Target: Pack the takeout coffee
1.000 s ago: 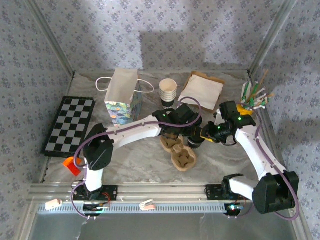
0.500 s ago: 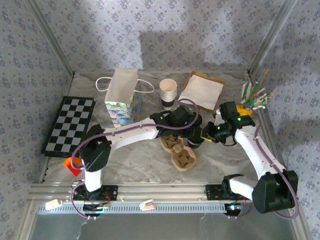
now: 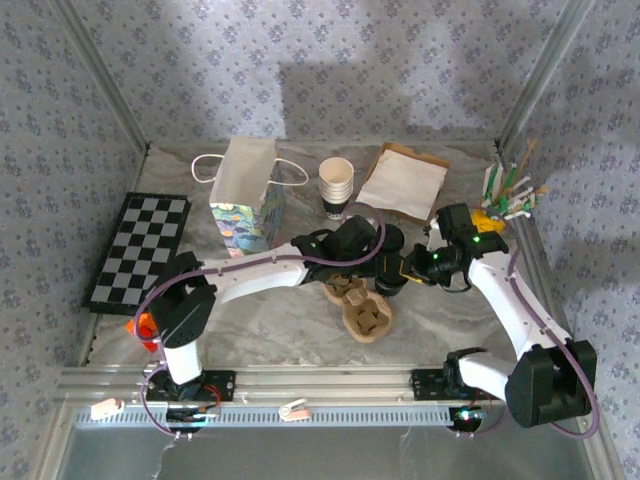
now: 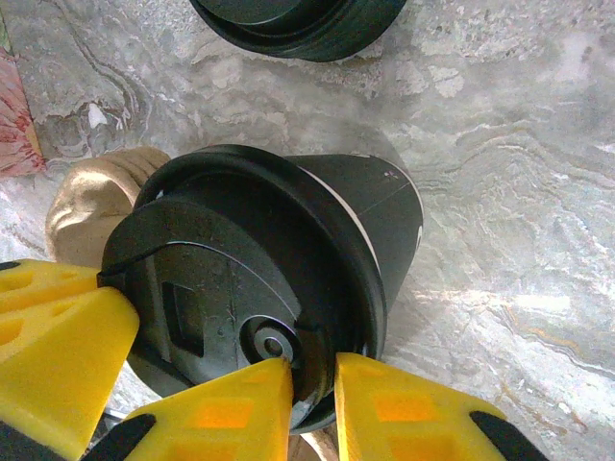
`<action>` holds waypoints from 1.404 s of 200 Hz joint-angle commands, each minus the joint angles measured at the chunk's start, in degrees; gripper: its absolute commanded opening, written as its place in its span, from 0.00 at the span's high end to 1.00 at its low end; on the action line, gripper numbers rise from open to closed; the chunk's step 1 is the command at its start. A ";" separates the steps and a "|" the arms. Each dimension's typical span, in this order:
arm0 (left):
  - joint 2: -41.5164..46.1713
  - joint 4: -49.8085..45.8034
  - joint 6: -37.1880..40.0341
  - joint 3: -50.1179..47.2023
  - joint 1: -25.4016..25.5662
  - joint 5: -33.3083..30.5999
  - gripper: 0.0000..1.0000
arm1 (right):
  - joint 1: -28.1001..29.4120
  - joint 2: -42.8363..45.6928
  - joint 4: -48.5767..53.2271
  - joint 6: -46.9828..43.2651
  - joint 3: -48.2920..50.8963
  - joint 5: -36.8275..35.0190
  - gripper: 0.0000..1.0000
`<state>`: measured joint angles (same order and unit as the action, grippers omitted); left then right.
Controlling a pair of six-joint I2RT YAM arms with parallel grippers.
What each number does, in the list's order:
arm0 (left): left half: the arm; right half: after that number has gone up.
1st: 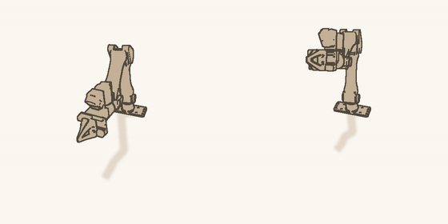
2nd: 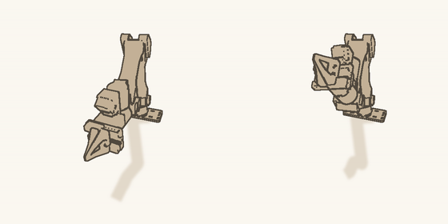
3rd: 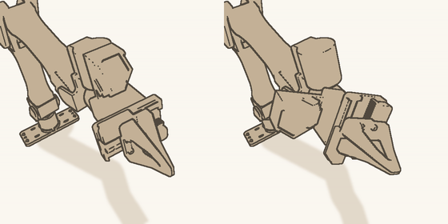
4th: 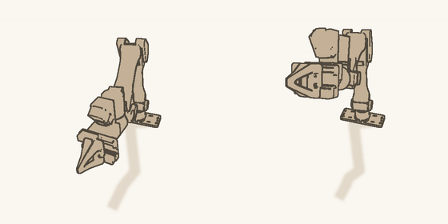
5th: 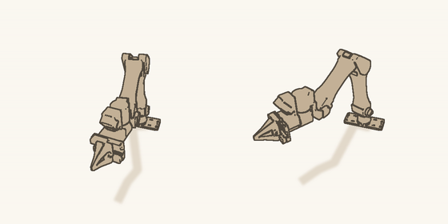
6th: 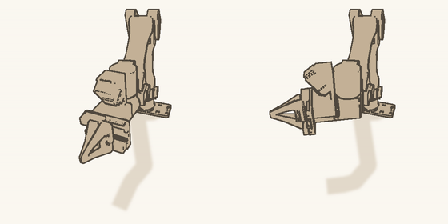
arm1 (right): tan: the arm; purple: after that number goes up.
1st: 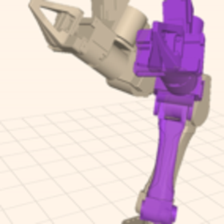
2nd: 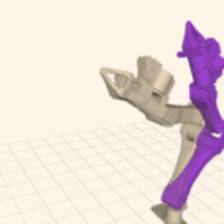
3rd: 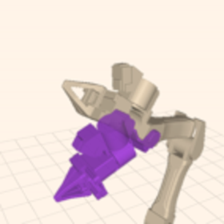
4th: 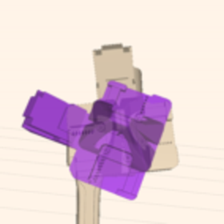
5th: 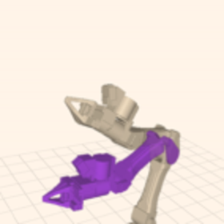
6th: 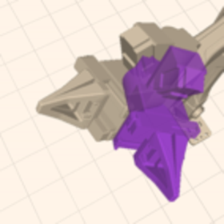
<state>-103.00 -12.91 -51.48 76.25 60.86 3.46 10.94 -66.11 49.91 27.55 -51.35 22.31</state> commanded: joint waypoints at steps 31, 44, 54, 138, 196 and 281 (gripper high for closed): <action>-3.33 -12.60 -0.90 -6.53 -0.13 0.83 0.86 | 2.69 -1.96 3.52 -0.69 2.87 -5.21 0.79; -3.60 -11.81 -0.58 -5.89 -0.48 1.52 0.87 | 2.20 -2.07 3.99 -0.21 3.33 -3.84 0.79; -3.98 -12.66 0.10 -4.11 -0.52 1.26 0.87 | 1.66 -1.88 4.38 -0.91 3.06 -4.01 0.79; -4.16 -10.51 5.85 1.64 -0.49 0.28 0.79 | -3.53 0.51 3.69 -0.43 -5.47 1.53 0.63; -4.76 -7.47 10.66 8.45 -0.81 -0.49 0.76 | -4.96 -6.59 2.52 -4.02 -9.47 6.05 0.58; -5.08 -9.59 11.00 12.30 -1.64 -1.03 0.65 | -5.57 -11.96 2.47 -7.95 -12.19 4.92 0.62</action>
<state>-106.96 -21.85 -41.36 85.49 59.59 0.86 5.48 -76.82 52.42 20.47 -62.08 26.59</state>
